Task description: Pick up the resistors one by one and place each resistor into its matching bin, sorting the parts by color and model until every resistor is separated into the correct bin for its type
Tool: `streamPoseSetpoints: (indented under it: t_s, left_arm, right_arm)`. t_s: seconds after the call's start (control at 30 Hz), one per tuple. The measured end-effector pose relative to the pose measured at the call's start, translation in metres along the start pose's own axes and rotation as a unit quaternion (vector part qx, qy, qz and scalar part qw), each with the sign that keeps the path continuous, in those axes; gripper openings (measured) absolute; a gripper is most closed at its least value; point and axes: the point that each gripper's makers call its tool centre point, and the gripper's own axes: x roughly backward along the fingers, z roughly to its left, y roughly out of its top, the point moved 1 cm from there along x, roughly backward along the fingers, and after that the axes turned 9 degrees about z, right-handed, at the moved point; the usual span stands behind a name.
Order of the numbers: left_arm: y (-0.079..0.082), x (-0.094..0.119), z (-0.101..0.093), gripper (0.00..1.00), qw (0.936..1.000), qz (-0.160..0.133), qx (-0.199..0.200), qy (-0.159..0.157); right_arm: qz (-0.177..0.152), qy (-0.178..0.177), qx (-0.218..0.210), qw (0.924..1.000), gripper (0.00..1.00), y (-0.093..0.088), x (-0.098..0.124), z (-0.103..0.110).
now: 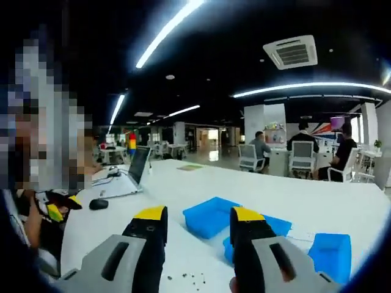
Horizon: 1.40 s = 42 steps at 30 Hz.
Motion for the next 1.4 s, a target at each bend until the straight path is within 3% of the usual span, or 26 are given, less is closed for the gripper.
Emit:
streamPoseSetpoints:
  t_s: [0.17,0.37,0.5,0.67,0.87,1.1,1.27,1.4]
  left_arm:
    - [-0.001,-0.002,0.001,0.37,1.0000,0.002,-0.001,0.001]
    - [-0.002,-0.004,0.002,0.37,1.0000,0.004,-0.001,0.000]
    - [-0.002,-0.004,0.002,0.37,1.0000,0.005,-0.001,-0.001]
    - [-0.002,-0.005,0.001,0.37,1.0000,0.006,-0.002,-0.002]
    - [-0.003,-0.006,-0.001,0.37,1.0000,0.007,-0.003,-0.003]
    - [-0.002,-0.006,-0.001,0.37,1.0000,0.006,-0.004,-0.003]
    - [-0.003,-0.006,-0.001,0.37,1.0000,0.006,-0.004,-0.003]
    - [-0.003,-0.006,-0.001,0.37,1.0000,0.007,-0.004,-0.004]
  right_arm:
    - [-0.010,0.003,0.031,0.9995,0.44,-0.007,0.051,0.016]
    - [-0.025,0.006,0.059,0.9979,0.46,-0.031,0.107,0.041]
    - [-0.019,-0.005,0.064,0.9978,0.50,-0.052,0.128,0.045]
    - [-0.016,-0.020,0.039,0.9989,0.49,-0.072,0.147,0.046]
    - [-0.006,-0.035,0.014,0.9993,0.47,-0.089,0.155,0.037]
    - [-0.002,-0.044,0.008,0.9990,0.46,-0.091,0.156,0.029]
    - [0.012,-0.044,0.023,0.9987,0.44,-0.088,0.151,0.027]
    - [0.055,-0.035,0.067,0.9957,0.39,-0.090,0.139,0.027]
